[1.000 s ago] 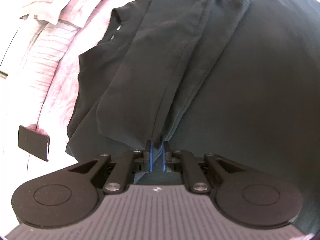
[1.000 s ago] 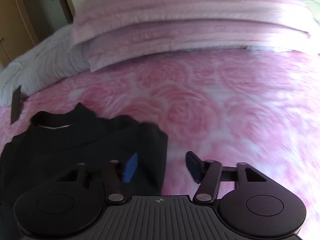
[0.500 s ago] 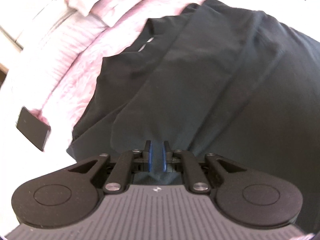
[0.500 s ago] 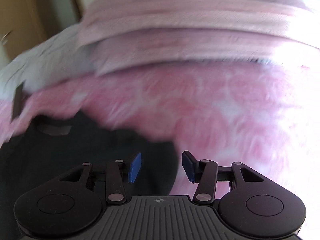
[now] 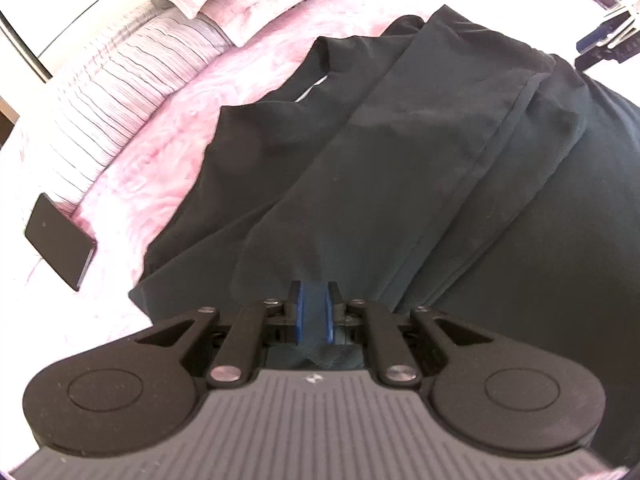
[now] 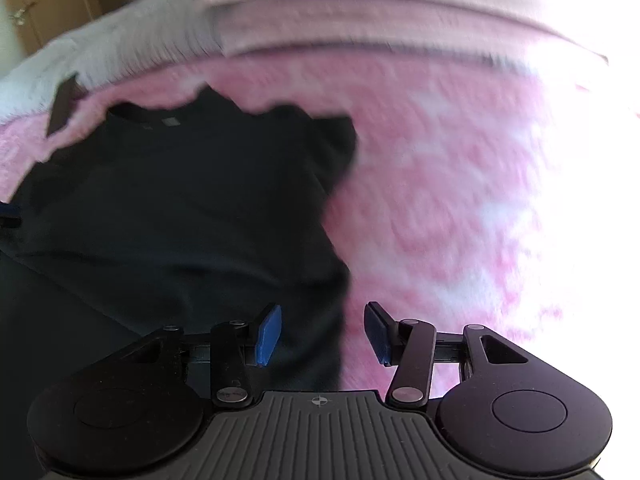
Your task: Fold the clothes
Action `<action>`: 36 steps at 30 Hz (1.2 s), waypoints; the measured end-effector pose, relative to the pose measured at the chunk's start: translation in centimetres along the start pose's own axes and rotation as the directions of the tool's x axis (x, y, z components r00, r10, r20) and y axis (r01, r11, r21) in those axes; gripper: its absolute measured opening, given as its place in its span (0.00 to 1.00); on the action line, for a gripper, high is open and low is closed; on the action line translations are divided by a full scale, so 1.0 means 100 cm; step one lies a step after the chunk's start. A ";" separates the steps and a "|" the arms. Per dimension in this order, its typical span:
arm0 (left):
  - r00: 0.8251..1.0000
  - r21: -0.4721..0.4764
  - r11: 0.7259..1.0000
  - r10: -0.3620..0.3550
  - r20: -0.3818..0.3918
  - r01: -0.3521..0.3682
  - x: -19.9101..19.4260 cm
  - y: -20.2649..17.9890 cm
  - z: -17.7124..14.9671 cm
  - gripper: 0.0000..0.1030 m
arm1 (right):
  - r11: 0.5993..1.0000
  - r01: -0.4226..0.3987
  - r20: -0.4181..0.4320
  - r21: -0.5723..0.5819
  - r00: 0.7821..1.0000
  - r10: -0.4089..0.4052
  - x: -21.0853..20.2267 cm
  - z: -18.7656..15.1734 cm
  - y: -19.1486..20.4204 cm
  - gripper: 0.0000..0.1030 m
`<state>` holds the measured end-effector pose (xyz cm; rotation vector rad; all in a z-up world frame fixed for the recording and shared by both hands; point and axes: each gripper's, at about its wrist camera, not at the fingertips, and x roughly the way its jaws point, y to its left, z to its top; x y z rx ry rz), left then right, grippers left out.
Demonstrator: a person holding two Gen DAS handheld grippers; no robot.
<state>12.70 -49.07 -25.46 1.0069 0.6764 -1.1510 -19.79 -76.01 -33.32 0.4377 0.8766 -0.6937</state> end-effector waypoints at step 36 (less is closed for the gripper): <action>0.988 -0.095 0.993 -0.077 -0.134 0.065 -0.157 -0.103 -0.203 0.21 | 0.997 0.067 -0.378 0.032 0.925 -0.050 -0.115 -0.172 0.081 0.51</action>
